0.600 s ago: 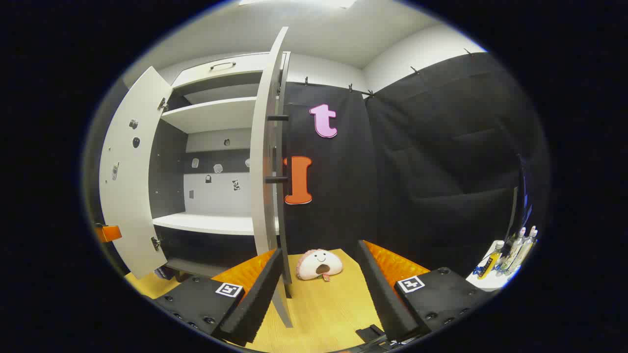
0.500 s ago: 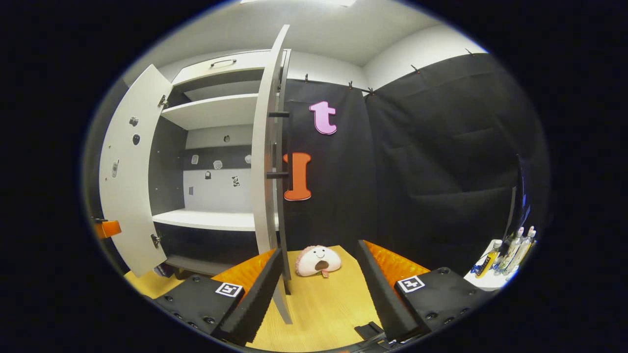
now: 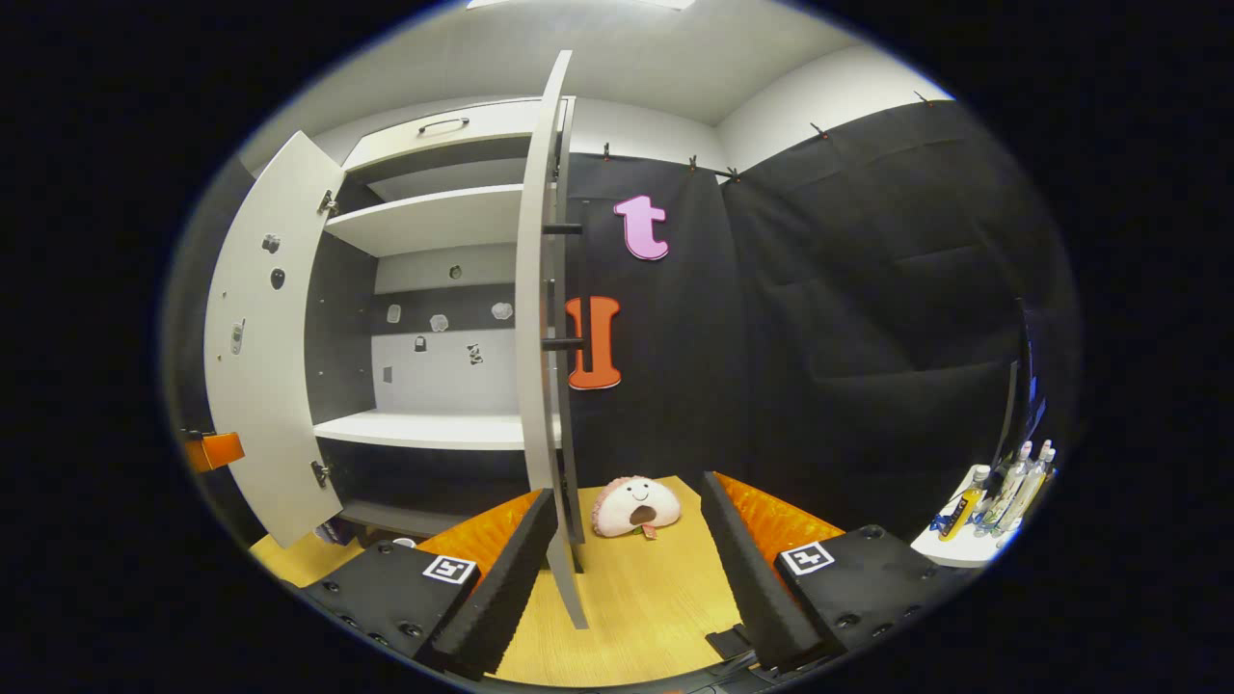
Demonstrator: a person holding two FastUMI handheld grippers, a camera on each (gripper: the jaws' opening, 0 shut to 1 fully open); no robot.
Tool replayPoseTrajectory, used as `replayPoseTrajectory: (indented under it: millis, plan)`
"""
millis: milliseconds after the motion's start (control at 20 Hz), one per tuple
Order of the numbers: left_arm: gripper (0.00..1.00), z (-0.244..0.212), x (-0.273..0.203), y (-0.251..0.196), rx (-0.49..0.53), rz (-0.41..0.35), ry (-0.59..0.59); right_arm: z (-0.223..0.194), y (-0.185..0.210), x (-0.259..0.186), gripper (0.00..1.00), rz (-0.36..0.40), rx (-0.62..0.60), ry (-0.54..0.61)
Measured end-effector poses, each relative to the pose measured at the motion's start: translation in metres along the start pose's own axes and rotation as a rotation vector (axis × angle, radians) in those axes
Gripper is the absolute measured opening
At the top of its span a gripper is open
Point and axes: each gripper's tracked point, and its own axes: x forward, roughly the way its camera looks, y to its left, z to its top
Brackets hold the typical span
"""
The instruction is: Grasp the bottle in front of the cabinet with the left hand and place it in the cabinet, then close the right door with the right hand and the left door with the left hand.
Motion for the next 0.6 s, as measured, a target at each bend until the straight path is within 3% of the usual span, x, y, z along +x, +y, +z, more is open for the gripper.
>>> replayPoseTrajectory:
  millis: [200, 300, 500, 550, 600]
  plan:
    - [0.95, 0.018, -0.018, 0.015, 0.006, 0.066, -0.071, 0.006, 0.002, -0.005, 0.98, 0.047, -0.026, -0.017]
    - [0.92, 0.019, -0.026, 0.011, 0.026, 0.051, -0.072, 0.008, 0.0, -0.011, 0.99, 0.052, -0.023, -0.019]
    - [0.95, 0.009, -0.025, 0.004, 0.062, 0.011, -0.05, -0.004, -0.005, -0.022, 0.98, 0.015, -0.05, -0.015]
    - [0.95, 0.004, -0.022, -0.002, 0.06, -0.004, -0.046, -0.005, -0.004, -0.026, 0.9, 0.016, -0.063, -0.02]
    - [0.96, 0.0, -0.018, -0.005, 0.055, -0.005, -0.041, -0.009, -0.005, -0.027, 0.89, 0.019, -0.081, -0.013]
